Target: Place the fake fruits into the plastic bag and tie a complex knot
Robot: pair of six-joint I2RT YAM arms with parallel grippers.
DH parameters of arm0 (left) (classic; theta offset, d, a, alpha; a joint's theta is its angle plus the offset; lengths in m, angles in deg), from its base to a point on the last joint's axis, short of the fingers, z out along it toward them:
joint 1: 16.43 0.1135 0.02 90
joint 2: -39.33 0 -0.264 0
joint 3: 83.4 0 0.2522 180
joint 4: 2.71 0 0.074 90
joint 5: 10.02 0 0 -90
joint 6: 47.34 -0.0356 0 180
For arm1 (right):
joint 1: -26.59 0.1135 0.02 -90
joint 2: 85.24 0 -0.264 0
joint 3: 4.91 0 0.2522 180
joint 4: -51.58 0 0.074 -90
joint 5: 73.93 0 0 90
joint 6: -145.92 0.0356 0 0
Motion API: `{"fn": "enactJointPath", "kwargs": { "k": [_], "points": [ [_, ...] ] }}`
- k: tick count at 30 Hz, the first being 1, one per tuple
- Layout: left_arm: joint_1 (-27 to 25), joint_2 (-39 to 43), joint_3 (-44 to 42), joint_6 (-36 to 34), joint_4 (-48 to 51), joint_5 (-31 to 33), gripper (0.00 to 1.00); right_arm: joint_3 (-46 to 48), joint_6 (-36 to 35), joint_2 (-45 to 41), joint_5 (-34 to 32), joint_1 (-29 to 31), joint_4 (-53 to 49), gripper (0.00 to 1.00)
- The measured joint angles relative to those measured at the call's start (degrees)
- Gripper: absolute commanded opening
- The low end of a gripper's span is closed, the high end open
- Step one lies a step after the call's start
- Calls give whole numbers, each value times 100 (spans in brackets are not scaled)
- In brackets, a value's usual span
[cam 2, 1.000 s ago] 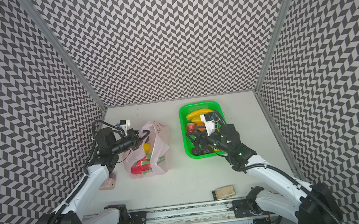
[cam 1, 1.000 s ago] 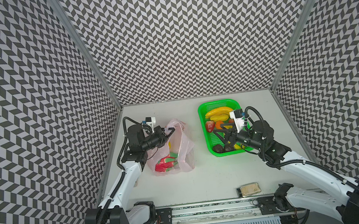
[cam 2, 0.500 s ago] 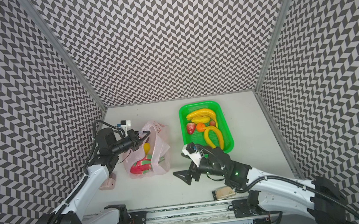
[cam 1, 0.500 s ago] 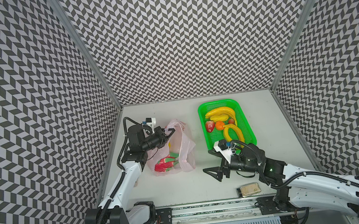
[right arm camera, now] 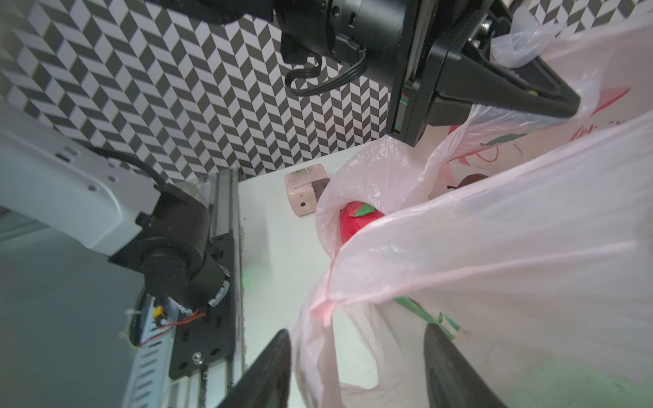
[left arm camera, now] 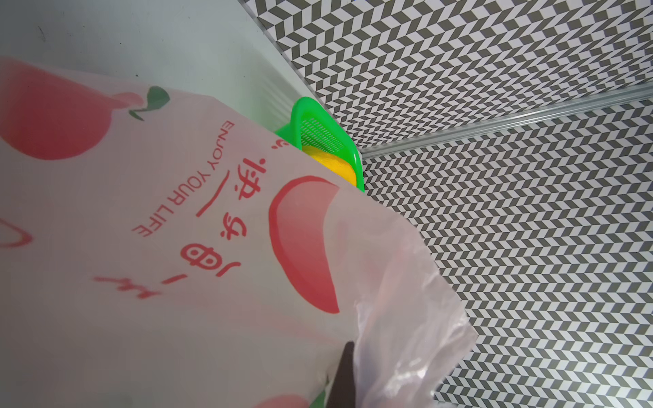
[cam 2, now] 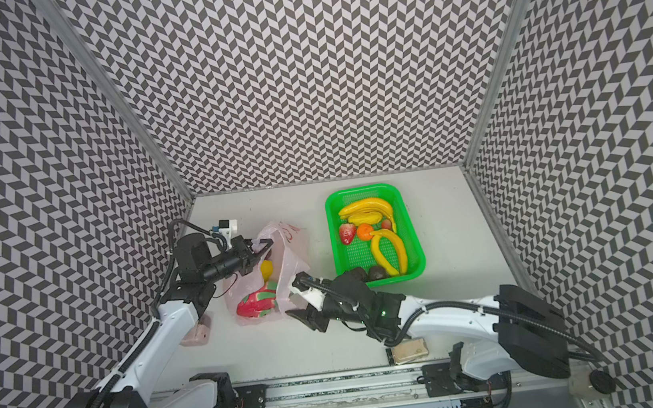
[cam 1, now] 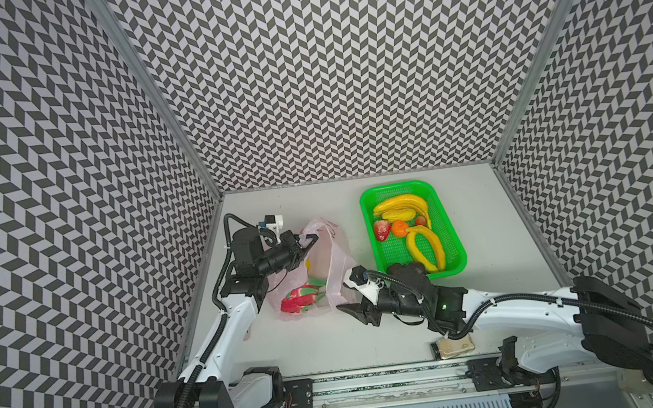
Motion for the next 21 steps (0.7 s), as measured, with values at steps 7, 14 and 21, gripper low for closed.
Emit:
{"fn": "enactJointPath", "kwargs": {
  "k": [7, 14, 21],
  "points": [
    [15, 0, 42, -131, 125, 2, 0, -232, 190, -269, -63, -11, -295, 0],
    [157, -24, 675, -680, 855, 17, 0, -431, 577, -1163, 208, -1060, -734, 0],
    [341, -140, 1423, -1416, 1808, 70, 0, -1268, 833, -1259, 962, -2441, -1510, 0]
  ]
}}
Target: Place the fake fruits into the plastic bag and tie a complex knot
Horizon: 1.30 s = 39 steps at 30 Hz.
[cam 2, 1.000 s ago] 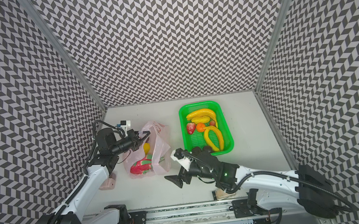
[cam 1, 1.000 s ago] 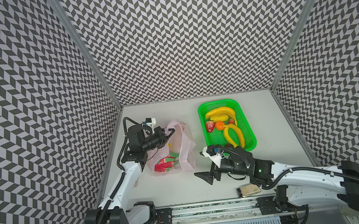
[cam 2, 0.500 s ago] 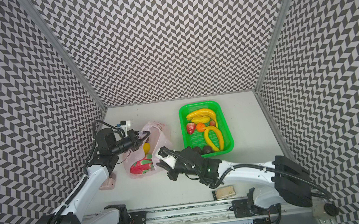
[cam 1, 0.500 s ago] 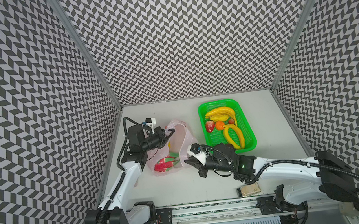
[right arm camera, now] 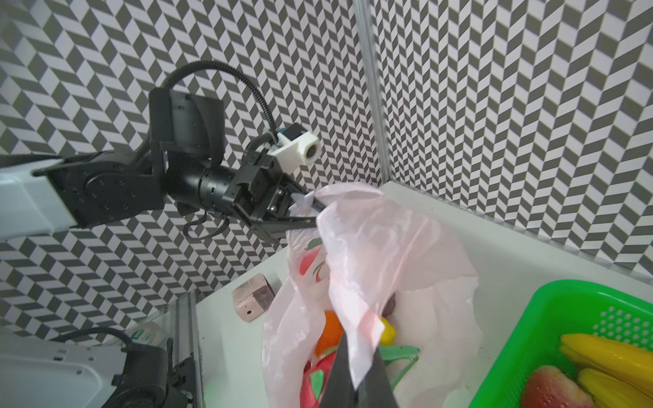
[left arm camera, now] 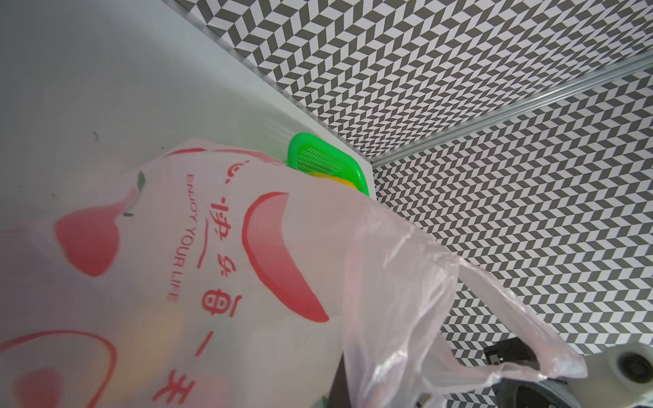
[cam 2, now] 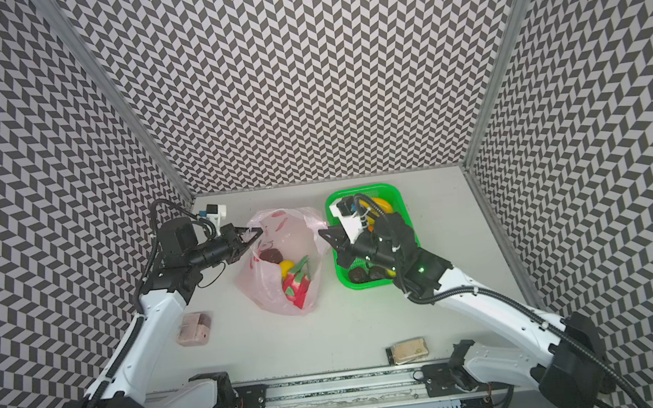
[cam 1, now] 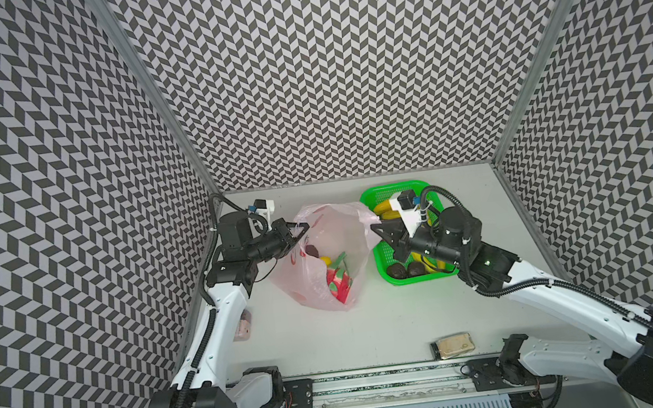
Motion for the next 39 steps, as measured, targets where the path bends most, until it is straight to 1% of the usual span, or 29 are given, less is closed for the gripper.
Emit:
{"fn": "enactJointPath", "kwargs": {
  "k": [3, 6, 11, 13, 15, 16, 17, 18, 19, 22, 24, 25, 27, 30, 33, 35, 37, 39],
  "points": [
    [61, -26, 144, -188, 280, 22, 0, -334, 79, 103, 236, -411, -256, 0],
    [81, -26, 168, -306, 433, 26, 0, -522, 278, 321, 448, -800, -264, 0],
    [90, -22, 98, -345, 509, 20, 0, -774, 511, 1040, 789, -1283, -389, 0],
    [98, -22, -2, -345, 503, 2, 4, -826, 507, 1239, 861, -1366, -579, 6],
    [109, -22, -83, -345, 509, -28, 9, -824, 498, 1285, 892, -1392, -789, 14],
    [109, -22, -96, -365, 509, -44, 13, -824, 490, 1270, 892, -1399, -876, 20],
    [109, -22, -96, -369, 507, -68, 18, -820, 483, 1239, 885, -1405, -905, 27],
    [109, -11, -96, -411, 501, -98, 23, -807, 468, 1176, 879, -1421, -938, 40],
    [109, 4, -94, -435, 503, -122, 27, -782, 452, 1078, 868, -1429, -988, 50],
    [109, 68, -63, -590, 531, -142, 35, -706, 413, 713, 826, -1467, -1108, 80],
    [111, 125, 13, -754, 599, -118, 38, -614, 402, 402, 752, -1499, -1169, 92],
    [111, 166, 76, -852, 660, -76, 40, -568, 402, 247, 695, -1508, -1211, 96],
    [109, 273, 223, -1080, 780, 48, 43, -496, 411, -2, 579, -1513, -1307, 98],
    [59, 581, 452, -1534, 966, 365, 48, -293, 487, -319, 409, -1519, -1408, 99],
    [-243, 1005, 599, -2004, 1132, 870, 52, 184, 678, -649, 354, -1528, -1429, 99],
    [-693, 1250, 671, -2234, 1263, 1270, 52, 553, 859, -833, 356, -1530, -1405, 97],
    [-1384, 1436, 691, -2321, 1392, 1740, 52, 992, 1126, -977, 398, -1521, -1344, 94],
    [-2135, 1534, 623, -2284, 1486, 2214, 53, 1388, 1397, -1027, 407, -1447, -1211, 93]
  ]
}}
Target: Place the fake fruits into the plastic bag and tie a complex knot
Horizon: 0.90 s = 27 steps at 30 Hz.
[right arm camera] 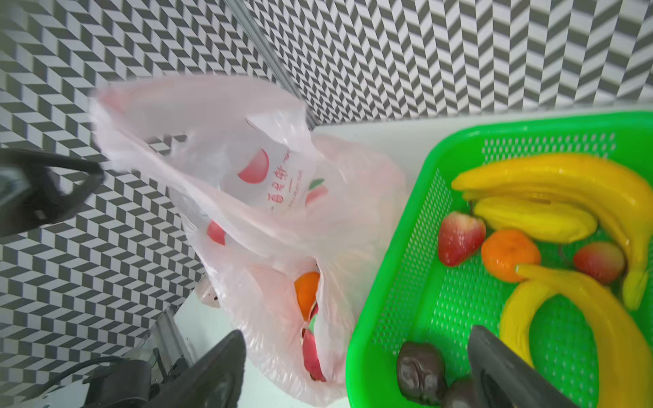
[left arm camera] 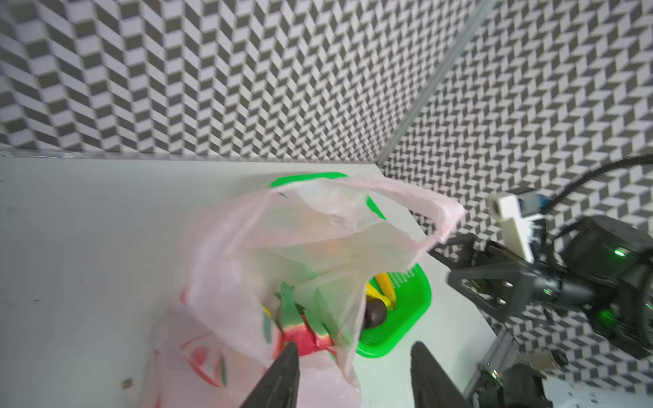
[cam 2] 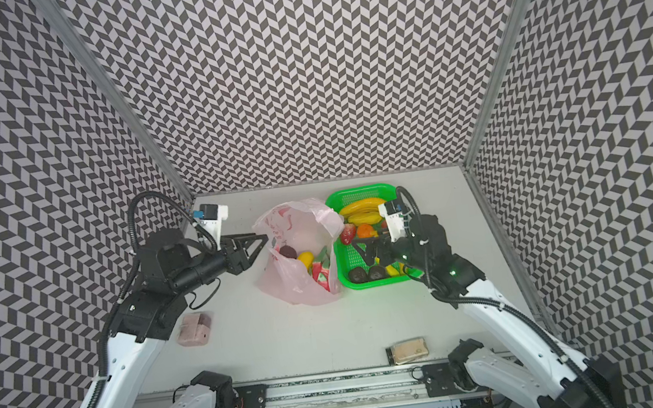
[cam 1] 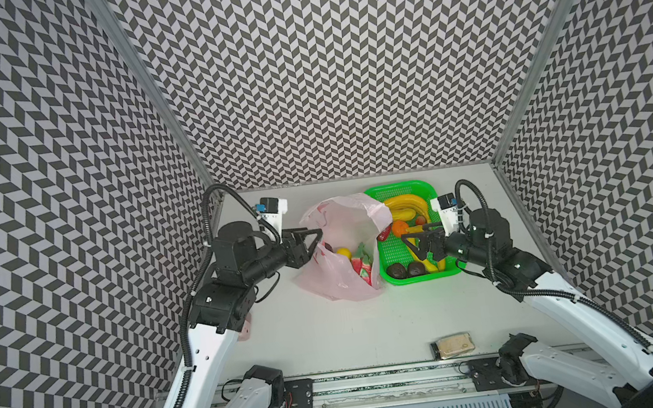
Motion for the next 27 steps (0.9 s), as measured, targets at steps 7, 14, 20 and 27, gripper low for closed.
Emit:
{"fn": "enactJointPath", "kwargs": {
  "k": [7, 14, 20, 27],
  "points": [
    [-2120, -87, -898, 1071, 291, 1967, 60, 695, 748, 243, -402, 922, 533, 94],
    [-2671, -533, -1294, 2041, 254, 3025, 72, 575, 1047, 1025, -833, 1495, 1023, 94],
    [-2826, -940, -1453, 2592, 50, 3534, 74, 452, 1231, 1545, -1325, 1801, 1259, 89],
    [-2857, -1436, -1545, 3003, -212, 3993, 33, 297, 1360, 2074, -1707, 1886, 1467, 56]
  ]
}}
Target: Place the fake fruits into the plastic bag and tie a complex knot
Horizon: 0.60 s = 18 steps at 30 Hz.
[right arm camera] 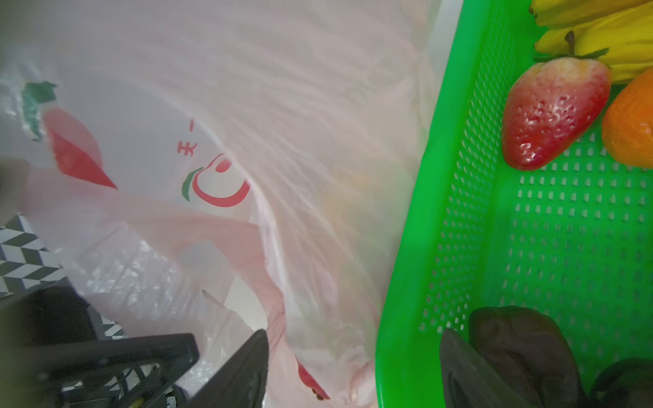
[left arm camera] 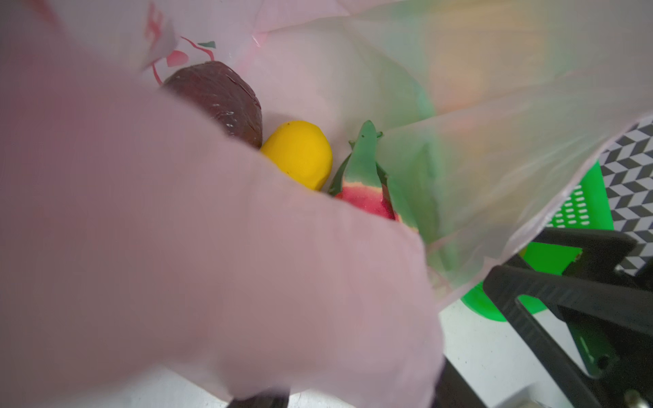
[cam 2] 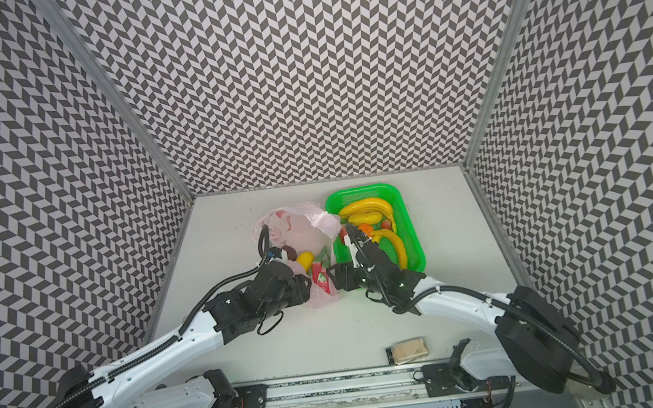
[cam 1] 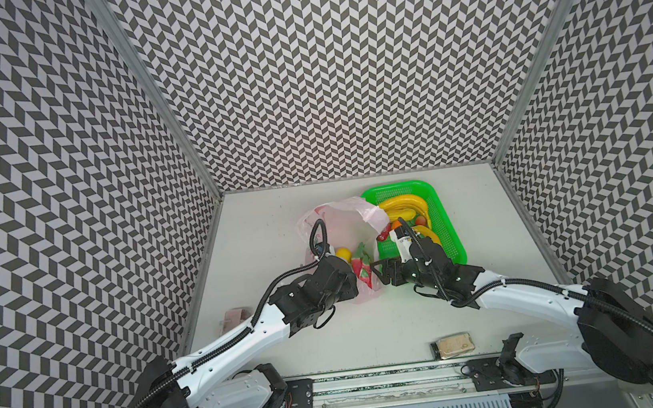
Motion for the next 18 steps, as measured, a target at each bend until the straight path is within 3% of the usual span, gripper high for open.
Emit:
{"fn": "enactJointPath", "kwargs": {
  "k": [3, 6, 7, 13, 18],
  "points": [
    [0, -44, 4, 74, -2, 107, 17, -46, 0, 120, -63, 11, 37, 34],
    [0, 13, 44, 98, 37, 166, 6, -83, -74, 129, -111, 11, 44, 3],
    [0, 61, 46, 120, 48, 166, 4, -114, -118, 129, -131, 11, 42, 0],
    [133, 614, 144, 140, 107, -35, 0, -485, -308, -11, -109, -94, -245, 0],
    [686, 1060, 503, 42, 92, -527, 0, -870, -433, -531, 245, -446, -531, 0]
  ]
}}
